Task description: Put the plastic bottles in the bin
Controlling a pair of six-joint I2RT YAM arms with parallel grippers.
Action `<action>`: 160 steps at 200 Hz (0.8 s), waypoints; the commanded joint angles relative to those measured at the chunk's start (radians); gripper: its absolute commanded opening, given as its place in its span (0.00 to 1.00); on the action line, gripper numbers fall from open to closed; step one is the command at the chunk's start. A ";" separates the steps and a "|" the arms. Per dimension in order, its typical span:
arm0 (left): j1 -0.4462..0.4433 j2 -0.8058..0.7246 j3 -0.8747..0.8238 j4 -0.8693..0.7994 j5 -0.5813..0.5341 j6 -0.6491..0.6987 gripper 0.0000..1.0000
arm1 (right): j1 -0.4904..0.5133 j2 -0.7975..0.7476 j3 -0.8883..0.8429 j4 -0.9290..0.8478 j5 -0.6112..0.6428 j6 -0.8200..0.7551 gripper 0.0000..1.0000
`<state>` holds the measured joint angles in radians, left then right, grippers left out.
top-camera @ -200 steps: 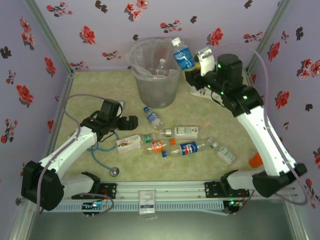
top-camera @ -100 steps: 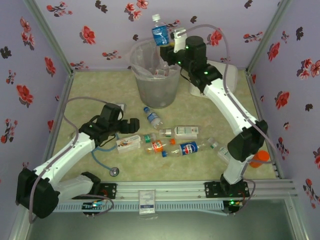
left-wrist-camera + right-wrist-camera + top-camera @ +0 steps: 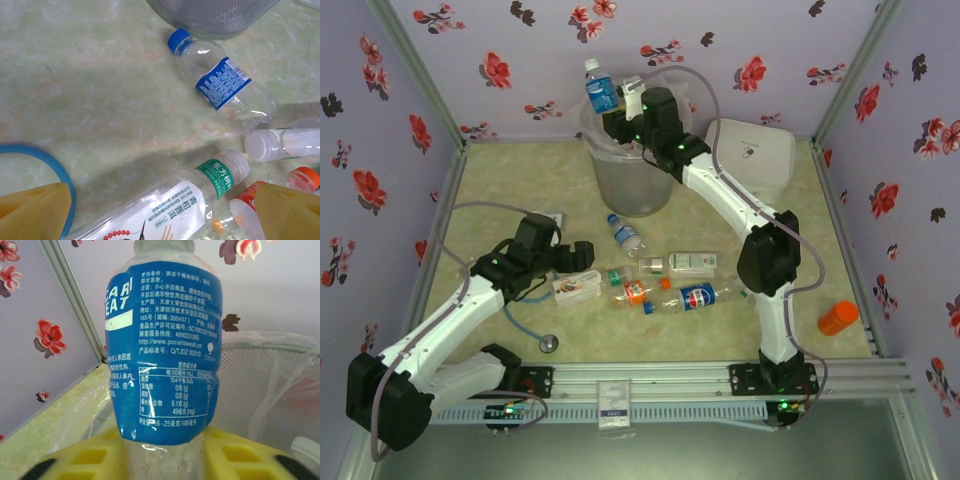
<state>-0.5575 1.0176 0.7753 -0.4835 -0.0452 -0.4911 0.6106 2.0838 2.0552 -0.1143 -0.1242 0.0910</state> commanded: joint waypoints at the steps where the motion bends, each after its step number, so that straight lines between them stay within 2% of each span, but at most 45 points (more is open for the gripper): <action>1: -0.002 -0.015 -0.001 -0.021 -0.021 -0.006 0.95 | -0.002 -0.007 0.024 -0.021 0.000 0.013 0.52; 17: -0.002 -0.014 0.001 -0.024 -0.022 -0.005 0.96 | -0.002 -0.012 0.022 -0.029 0.010 0.013 0.67; 46: -0.002 -0.004 0.005 -0.031 -0.024 0.004 0.98 | -0.002 -0.024 0.038 -0.047 0.019 -0.012 0.80; 96: -0.002 0.010 0.035 -0.072 -0.021 0.053 0.99 | -0.002 -0.082 0.090 -0.097 0.039 -0.067 0.86; 160: -0.032 0.112 0.094 -0.193 0.005 0.166 1.00 | -0.002 -0.248 0.089 -0.240 0.090 -0.080 0.84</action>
<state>-0.5678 1.1007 0.8299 -0.5968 -0.0494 -0.3996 0.6086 1.9423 2.1162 -0.2798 -0.0776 0.0254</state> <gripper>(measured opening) 0.996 0.851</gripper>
